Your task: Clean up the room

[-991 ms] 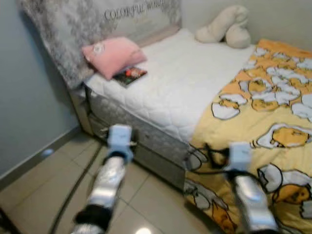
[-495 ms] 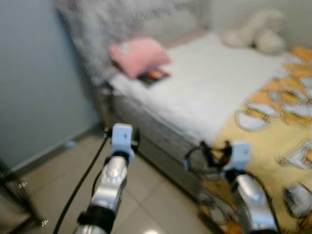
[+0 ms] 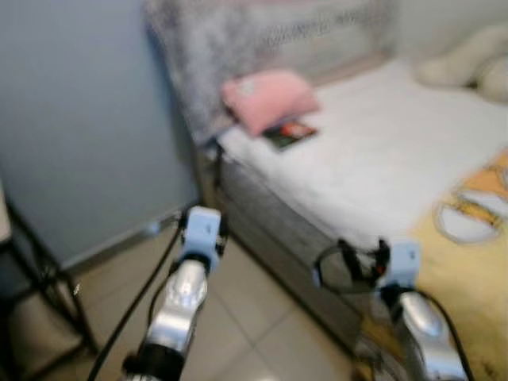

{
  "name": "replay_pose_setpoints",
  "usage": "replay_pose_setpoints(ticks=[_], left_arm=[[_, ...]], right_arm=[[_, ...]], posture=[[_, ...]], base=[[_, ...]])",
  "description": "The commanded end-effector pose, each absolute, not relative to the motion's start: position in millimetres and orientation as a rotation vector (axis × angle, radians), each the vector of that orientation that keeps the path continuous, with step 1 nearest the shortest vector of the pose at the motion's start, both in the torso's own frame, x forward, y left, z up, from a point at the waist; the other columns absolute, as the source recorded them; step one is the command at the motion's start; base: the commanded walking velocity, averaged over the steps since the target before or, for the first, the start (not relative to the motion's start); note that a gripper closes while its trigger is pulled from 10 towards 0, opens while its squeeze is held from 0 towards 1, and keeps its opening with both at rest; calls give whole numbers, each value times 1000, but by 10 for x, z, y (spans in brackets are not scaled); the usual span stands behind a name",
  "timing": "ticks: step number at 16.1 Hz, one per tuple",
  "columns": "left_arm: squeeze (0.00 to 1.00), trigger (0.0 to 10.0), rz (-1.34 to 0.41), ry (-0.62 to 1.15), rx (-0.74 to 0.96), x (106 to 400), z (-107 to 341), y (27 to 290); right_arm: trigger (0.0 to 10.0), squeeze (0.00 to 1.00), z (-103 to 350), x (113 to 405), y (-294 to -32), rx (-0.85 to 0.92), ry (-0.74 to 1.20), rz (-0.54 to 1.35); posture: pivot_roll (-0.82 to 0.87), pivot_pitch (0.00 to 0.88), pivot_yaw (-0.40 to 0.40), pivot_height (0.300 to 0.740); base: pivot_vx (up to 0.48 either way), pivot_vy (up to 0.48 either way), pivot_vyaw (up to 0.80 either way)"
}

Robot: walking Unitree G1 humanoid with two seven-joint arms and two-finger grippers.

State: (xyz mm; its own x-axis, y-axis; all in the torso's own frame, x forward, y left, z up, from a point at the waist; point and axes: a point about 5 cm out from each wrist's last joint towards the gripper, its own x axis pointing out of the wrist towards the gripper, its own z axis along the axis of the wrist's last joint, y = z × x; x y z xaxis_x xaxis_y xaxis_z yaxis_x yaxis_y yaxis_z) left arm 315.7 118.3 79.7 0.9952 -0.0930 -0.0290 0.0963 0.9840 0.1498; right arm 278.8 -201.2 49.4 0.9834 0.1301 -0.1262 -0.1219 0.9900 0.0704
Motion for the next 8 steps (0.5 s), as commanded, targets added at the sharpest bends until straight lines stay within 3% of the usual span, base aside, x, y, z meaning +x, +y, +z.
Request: replay_pose_setpoints(ticks=[1, 3, 8], left_arm=[[0, 10000, -37, 25, 105, 3193, 838, 1276], [0, 10000, -8, 57, 66, 3219, 823, 1277], [0, 10000, -41, 40, 88, 3220, 845, 1266]], right_arm=[[10000, 0, 509, 2811, -1928, 78, 117, 135], [10000, 0, 543, 2833, -1941, 70, 104, 110], [10000, 0, 511, 2782, -1875, 89, 107, 126]], posture=[[111, 0, 22, 740], [101, 0, 27, 740], [86, 0, 47, 740]], base=[[469, 0, 419], [469, 0, 0], [466, 0, 460]])
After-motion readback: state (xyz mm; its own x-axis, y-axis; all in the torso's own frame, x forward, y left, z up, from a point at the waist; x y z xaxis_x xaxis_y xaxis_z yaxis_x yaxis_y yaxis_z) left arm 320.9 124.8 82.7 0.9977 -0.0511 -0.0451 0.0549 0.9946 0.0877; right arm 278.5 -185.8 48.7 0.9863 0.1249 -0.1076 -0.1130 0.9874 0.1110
